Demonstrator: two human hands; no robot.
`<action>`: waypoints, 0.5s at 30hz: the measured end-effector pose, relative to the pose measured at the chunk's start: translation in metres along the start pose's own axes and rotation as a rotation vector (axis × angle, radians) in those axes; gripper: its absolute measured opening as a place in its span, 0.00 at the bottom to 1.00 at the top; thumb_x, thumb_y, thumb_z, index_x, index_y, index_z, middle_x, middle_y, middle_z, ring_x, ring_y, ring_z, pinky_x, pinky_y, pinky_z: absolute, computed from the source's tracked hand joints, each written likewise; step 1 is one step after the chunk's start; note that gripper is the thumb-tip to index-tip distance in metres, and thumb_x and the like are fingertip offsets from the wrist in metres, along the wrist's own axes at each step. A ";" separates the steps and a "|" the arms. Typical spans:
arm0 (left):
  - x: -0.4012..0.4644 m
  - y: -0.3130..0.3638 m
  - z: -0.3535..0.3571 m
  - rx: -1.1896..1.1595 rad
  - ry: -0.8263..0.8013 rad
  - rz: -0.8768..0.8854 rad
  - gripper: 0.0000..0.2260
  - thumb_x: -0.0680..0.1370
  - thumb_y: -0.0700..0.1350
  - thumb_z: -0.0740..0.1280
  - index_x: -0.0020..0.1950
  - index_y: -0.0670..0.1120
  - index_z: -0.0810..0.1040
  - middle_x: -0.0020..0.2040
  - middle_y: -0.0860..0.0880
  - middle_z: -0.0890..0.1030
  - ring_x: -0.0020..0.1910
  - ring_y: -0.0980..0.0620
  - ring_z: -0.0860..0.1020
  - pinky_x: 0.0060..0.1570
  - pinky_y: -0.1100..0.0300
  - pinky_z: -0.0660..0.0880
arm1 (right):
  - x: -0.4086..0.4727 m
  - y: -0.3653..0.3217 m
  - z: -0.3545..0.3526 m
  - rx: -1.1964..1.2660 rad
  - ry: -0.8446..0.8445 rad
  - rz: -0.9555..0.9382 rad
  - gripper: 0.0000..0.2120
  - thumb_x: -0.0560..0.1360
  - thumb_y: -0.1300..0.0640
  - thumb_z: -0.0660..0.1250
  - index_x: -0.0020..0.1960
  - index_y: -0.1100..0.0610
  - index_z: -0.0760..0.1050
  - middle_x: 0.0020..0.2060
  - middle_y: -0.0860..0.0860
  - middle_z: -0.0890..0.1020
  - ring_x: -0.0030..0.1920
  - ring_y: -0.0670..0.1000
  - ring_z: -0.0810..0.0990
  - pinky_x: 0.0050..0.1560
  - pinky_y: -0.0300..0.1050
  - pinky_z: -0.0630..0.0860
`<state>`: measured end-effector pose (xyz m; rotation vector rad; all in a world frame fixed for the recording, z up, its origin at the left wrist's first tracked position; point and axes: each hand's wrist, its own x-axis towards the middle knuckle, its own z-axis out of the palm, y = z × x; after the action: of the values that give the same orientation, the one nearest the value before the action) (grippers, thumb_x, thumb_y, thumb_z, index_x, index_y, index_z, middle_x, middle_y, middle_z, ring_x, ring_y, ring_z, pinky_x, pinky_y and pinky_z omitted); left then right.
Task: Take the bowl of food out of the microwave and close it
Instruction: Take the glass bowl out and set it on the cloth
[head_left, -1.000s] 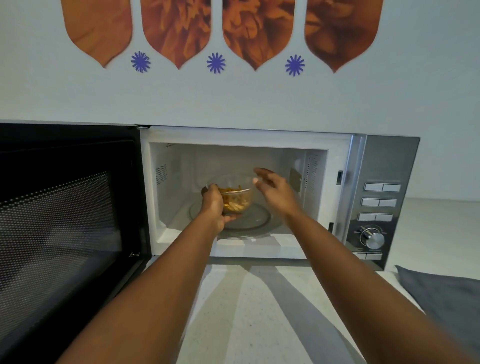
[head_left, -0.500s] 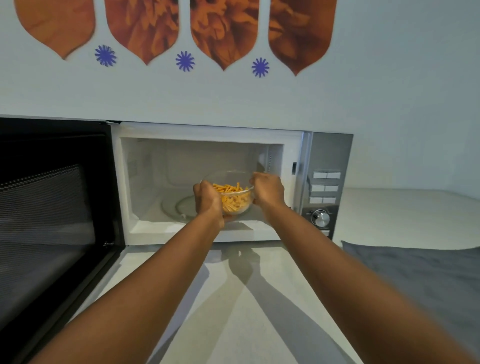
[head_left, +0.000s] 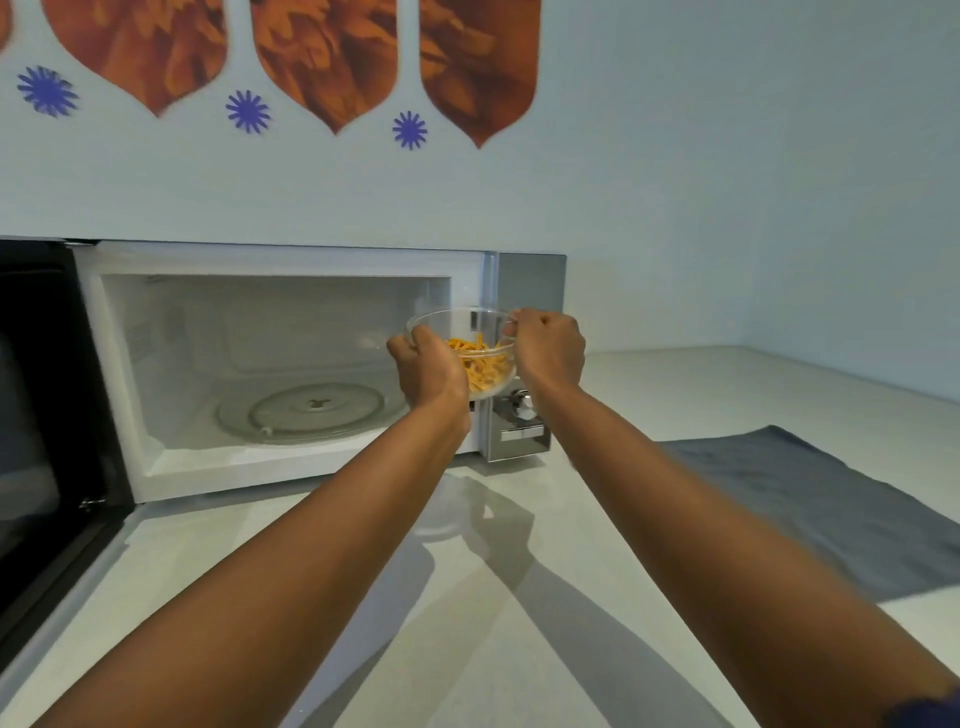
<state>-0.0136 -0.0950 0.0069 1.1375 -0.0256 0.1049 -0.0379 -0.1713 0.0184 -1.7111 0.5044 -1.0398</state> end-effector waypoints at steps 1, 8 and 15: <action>-0.006 -0.002 0.008 -0.003 -0.032 -0.008 0.15 0.79 0.45 0.49 0.62 0.42 0.66 0.47 0.42 0.71 0.45 0.43 0.73 0.53 0.45 0.76 | 0.002 0.001 -0.011 0.003 0.024 0.010 0.13 0.73 0.55 0.57 0.41 0.56 0.80 0.45 0.56 0.85 0.46 0.57 0.81 0.46 0.48 0.74; -0.054 -0.026 0.062 0.004 -0.243 -0.056 0.15 0.80 0.45 0.48 0.65 0.45 0.65 0.50 0.42 0.74 0.45 0.44 0.76 0.45 0.49 0.78 | 0.012 0.014 -0.085 0.037 0.186 0.034 0.14 0.71 0.56 0.58 0.28 0.49 0.74 0.40 0.53 0.85 0.44 0.57 0.82 0.52 0.56 0.78; -0.088 -0.058 0.108 0.036 -0.404 -0.116 0.16 0.80 0.48 0.48 0.67 0.51 0.63 0.61 0.41 0.75 0.58 0.40 0.76 0.60 0.41 0.74 | 0.026 0.033 -0.149 -0.049 0.270 0.077 0.14 0.71 0.55 0.59 0.28 0.49 0.74 0.41 0.53 0.85 0.45 0.56 0.82 0.52 0.58 0.78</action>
<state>-0.0918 -0.2238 -0.0068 1.1784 -0.3174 -0.2293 -0.1431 -0.2852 0.0141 -1.5883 0.7682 -1.2178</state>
